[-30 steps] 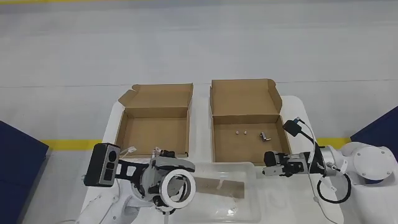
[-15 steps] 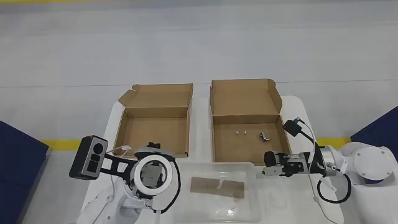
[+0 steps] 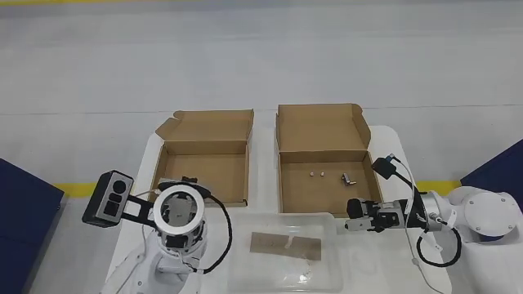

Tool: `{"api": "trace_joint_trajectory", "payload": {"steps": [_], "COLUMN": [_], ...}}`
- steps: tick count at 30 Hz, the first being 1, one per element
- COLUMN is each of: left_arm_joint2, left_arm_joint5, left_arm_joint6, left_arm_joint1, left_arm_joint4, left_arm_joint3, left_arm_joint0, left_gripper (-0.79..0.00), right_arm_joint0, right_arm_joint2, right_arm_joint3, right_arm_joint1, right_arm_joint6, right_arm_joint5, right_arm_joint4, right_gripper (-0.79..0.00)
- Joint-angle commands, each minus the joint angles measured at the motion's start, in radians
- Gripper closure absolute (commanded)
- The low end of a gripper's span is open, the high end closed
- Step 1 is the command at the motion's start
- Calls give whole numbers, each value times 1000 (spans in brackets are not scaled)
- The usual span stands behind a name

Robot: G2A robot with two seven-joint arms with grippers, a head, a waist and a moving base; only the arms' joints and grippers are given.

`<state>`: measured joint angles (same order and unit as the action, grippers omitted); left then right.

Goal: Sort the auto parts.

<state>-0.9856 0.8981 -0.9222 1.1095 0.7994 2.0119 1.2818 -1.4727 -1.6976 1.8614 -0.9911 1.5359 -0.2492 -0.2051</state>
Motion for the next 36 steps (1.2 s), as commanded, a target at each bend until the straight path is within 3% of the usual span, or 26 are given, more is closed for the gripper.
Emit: {"api": "trace_joint_trajectory", "payload": {"steps": [1, 15, 29, 36], "left_arm_joint2": [-9, -72, -67, -109], "left_arm_joint5": [13, 4, 58, 61], "left_arm_joint6": [13, 26, 58, 61], "left_arm_joint1": [8, 37, 64, 79], "left_arm_joint4": [-22, 233, 34, 90], "left_arm_joint3": [4, -36, 17, -5], "left_arm_joint0": [7, 57, 59, 82], "left_gripper": [0, 0, 0, 0], "right_arm_joint0": [0, 0, 0, 0], "right_arm_joint2": [0, 0, 0, 0], "right_arm_joint3": [0, 0, 0, 0], "right_arm_joint1": [0, 0, 0, 0], "right_arm_joint6": [0, 0, 0, 0], "right_arm_joint5": [0, 0, 0, 0], "right_arm_joint4": [0, 0, 0, 0], "right_gripper": [-785, -785, -785, -785]}}
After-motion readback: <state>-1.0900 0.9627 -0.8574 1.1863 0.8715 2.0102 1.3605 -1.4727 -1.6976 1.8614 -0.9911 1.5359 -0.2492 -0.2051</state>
